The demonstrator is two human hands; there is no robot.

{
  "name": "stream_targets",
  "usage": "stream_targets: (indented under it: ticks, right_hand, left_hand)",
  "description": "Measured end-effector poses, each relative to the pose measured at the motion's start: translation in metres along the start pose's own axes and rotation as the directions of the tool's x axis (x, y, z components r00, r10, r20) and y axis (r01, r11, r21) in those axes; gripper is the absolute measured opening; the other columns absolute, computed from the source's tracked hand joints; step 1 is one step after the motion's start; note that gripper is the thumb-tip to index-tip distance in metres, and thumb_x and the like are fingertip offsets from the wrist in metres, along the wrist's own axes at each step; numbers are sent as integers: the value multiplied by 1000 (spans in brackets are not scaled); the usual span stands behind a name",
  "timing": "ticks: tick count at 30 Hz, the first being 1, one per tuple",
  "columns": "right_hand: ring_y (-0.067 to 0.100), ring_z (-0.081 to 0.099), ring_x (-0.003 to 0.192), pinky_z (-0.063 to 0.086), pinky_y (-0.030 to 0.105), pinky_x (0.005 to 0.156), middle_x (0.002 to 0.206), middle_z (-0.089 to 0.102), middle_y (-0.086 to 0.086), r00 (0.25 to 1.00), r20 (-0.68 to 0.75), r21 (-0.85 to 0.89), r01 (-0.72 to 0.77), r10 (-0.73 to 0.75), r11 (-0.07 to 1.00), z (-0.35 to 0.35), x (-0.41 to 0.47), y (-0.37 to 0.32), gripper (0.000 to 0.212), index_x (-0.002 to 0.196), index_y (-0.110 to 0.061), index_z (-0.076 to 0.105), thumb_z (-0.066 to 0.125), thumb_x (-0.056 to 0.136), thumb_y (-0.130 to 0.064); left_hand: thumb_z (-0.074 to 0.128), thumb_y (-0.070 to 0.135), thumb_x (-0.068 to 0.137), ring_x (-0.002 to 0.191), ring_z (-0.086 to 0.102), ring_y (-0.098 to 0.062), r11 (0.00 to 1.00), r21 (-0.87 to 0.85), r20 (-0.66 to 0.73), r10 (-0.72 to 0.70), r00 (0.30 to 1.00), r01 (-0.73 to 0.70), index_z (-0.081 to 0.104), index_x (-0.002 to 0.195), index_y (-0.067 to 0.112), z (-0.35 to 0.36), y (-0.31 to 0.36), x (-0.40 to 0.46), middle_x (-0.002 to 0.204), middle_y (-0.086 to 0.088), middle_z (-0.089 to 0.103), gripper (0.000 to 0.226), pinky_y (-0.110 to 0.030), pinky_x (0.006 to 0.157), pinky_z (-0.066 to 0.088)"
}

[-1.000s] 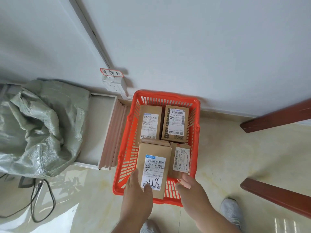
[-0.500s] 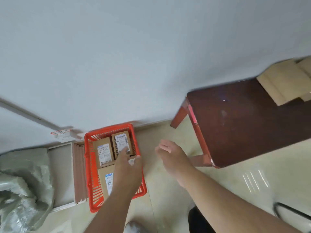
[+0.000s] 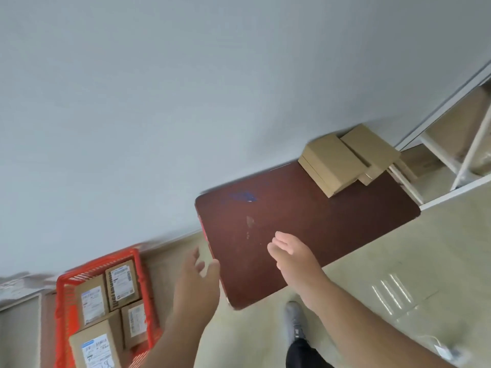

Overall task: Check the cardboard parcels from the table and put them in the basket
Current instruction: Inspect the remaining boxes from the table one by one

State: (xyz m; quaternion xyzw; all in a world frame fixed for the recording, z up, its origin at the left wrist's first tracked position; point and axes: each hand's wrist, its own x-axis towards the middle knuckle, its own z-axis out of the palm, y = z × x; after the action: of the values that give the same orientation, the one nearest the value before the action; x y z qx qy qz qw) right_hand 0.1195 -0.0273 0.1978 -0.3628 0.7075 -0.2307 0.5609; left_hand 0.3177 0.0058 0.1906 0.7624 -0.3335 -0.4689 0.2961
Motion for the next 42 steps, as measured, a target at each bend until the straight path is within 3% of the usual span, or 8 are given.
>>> stream_targets:
  ticks: [3, 7, 20, 23, 27, 33, 40, 42]
  right_hand:
    - [15, 59, 134, 44, 37, 117, 151, 56, -10, 1000, -4, -15, -4, 4, 1000, -70, 24, -13, 52, 155, -27, 48, 58, 104, -30]
    - [15, 58, 133, 44, 39, 117, 152, 56, -11, 1000, -16, -54, 5, -6, 999, -134, 56, -29, 53, 155, -29, 48, 59, 103, -33]
    - [9, 57, 131, 48, 27, 102, 152, 55, -9, 998, -38, 2, 51, -51, 999, -184, 68, -22, 52, 156, -25, 47, 58, 105, -27]
    - [10, 55, 135, 47, 36, 115, 152, 55, -9, 999, -25, -27, 35, -35, 999, -196, 79, -7, 54, 157, -24, 46, 59, 104, -27]
    - [9, 55, 136, 45, 40, 119, 152, 55, -11, 1000, -7, -47, 5, -5, 999, -220, 106, 22, 54, 156, -25, 47, 59, 104, -30]
    - [7, 57, 134, 45, 43, 119, 146, 59, -14, 999, 32, -14, 2, -1, 1000, -255, 160, 72, 51, 154, -26, 51, 61, 104, -31]
    - [3, 62, 125, 49, 40, 116, 143, 61, -13, 990, 53, 39, 128, -130, 991, -274, 212, 129, 50, 153, -25, 52, 62, 104, -27]
    - [0, 65, 115, 50, 40, 114, 142, 62, -13, 982, 38, 42, 183, -185, 982, -278, 220, 141, 49, 152, -25, 53, 63, 104, -27]
  left_hand:
    - [59, 24, 105, 137, 53, -12, 1000, -7, 9, -8, 1000, 9, 36, 162, 22, 60, 39, -5, 155, 6, 50, 61, -32, 110, 41]
    - [59, 27, 104, 134, 54, -7, 1000, -6, -5, 0, 1000, 0, 34, 161, 25, 113, 71, -8, 156, 9, 49, 62, -28, 104, 40]
    - [59, 26, 105, 135, 53, -6, 999, -32, 28, 20, 999, -19, 37, 160, 24, 171, 87, -5, 157, 11, 48, 58, -15, 86, 40]
    - [59, 27, 105, 136, 53, -8, 1000, -14, 10, 12, 1000, -12, 37, 161, 22, 185, 84, -2, 159, 8, 47, 60, -23, 102, 38]
    - [58, 28, 106, 132, 54, -5, 999, -14, -30, -37, 999, 37, 36, 160, 24, 213, 69, 3, 158, 10, 48, 59, -25, 103, 39]
    - [60, 27, 105, 127, 55, -1, 999, -25, -96, -44, 994, 41, 39, 159, 27, 282, 46, 18, 154, 14, 50, 57, -19, 94, 36]
    - [60, 28, 105, 126, 55, 2, 993, -36, -118, 105, 988, -110, 40, 158, 31, 358, 7, 47, 148, 21, 50, 57, 0, 71, 39]
    - [60, 29, 105, 126, 54, 3, 982, -50, -126, 172, 977, -180, 39, 158, 31, 370, -3, 52, 149, 21, 50, 57, -3, 78, 37]
